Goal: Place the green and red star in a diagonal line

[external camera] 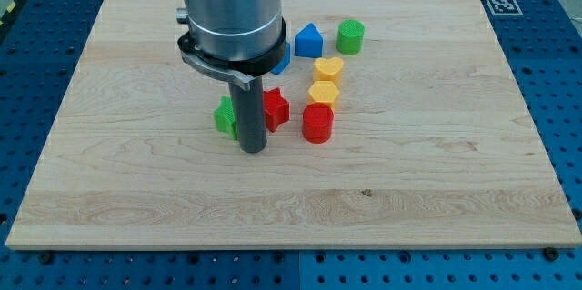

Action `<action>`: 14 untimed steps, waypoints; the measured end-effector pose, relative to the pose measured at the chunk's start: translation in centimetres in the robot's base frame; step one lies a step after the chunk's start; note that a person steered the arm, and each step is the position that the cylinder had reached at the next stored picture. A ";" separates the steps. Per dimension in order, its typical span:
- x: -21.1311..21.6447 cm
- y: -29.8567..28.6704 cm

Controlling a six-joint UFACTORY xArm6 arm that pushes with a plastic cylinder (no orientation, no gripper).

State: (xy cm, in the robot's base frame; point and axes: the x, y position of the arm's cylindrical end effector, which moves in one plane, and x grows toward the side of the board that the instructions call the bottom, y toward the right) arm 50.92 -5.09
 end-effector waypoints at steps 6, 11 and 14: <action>-5.8 -2.9; -9.1 -1.8; -8.4 3.6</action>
